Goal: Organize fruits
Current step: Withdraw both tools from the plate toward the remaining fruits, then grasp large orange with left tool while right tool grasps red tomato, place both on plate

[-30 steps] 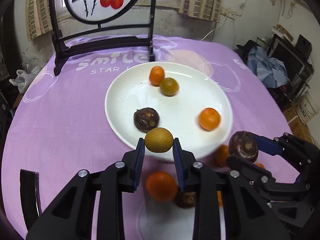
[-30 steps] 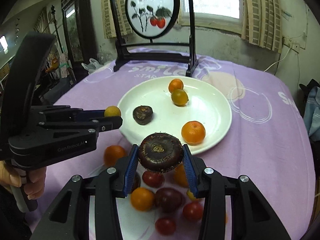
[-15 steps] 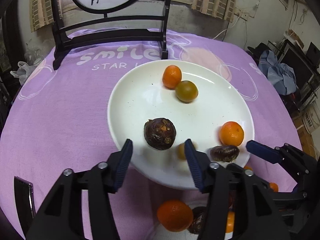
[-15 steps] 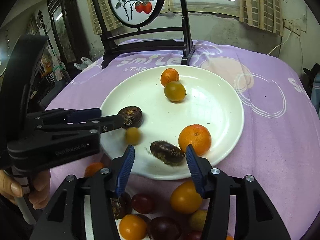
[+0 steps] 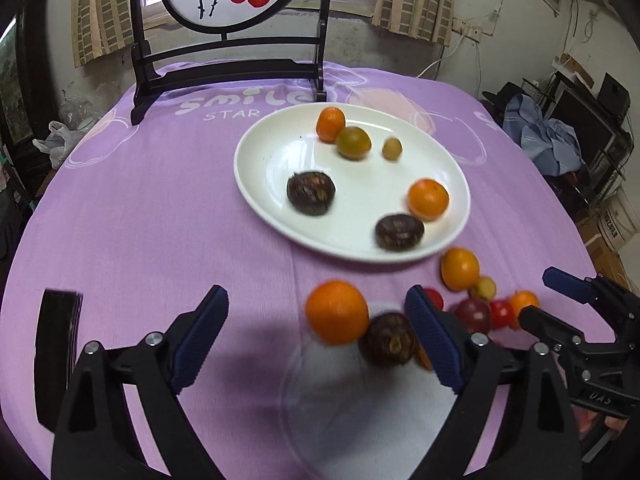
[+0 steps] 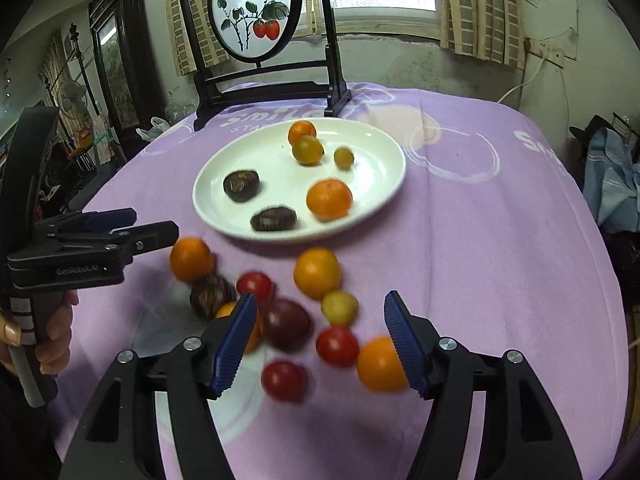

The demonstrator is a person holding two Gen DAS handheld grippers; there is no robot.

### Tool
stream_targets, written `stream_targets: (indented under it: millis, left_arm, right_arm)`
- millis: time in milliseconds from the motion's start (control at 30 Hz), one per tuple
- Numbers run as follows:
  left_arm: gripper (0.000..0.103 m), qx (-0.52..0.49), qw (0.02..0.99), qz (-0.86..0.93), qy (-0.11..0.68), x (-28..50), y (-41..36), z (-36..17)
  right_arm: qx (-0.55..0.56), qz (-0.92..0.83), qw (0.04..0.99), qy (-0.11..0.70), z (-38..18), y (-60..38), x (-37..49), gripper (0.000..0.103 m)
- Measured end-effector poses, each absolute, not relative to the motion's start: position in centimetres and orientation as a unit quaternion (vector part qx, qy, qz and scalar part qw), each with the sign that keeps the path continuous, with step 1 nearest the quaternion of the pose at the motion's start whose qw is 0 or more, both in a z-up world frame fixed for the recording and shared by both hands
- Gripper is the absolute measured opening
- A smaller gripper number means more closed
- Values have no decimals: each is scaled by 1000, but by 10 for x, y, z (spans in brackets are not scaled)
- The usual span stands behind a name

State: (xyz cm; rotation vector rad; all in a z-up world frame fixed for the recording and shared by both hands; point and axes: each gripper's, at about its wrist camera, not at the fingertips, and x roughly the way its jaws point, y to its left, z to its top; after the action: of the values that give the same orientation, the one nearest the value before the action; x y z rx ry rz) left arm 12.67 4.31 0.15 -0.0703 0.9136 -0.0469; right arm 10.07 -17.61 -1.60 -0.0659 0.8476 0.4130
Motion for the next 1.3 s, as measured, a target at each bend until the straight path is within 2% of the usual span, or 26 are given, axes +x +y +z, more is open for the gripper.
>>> stream_targets:
  millis: [333, 767, 900, 1033, 1067, 1300]
  left_arm:
    - [92, -35, 888, -31, 458, 77, 37, -32]
    - [92, -46, 879, -50, 472, 82, 43, -51]
    - [92, -56, 875, -55, 477, 85, 46, -54]
    - [92, -59, 873, -54, 481, 87, 47, -56]
    - [92, -57, 873, -54, 482, 87, 46, -56]
    - [92, -45, 873, -47, 483, 86, 42, -59]
  right_arm:
    - [-56, 202, 869, 448, -53, -173, 52, 67]
    - [-76, 182, 865, 462, -67, -150, 74, 67]
    - [-89, 178, 868, 455, -66, -139, 84, 57]
    - [-78, 170, 875, 447, -63, -141, 87, 32]
    - [-69, 172, 876, 445, -61, -144, 86, 29]
    - [-45, 172, 879, 442, -58, -162, 68, 29]
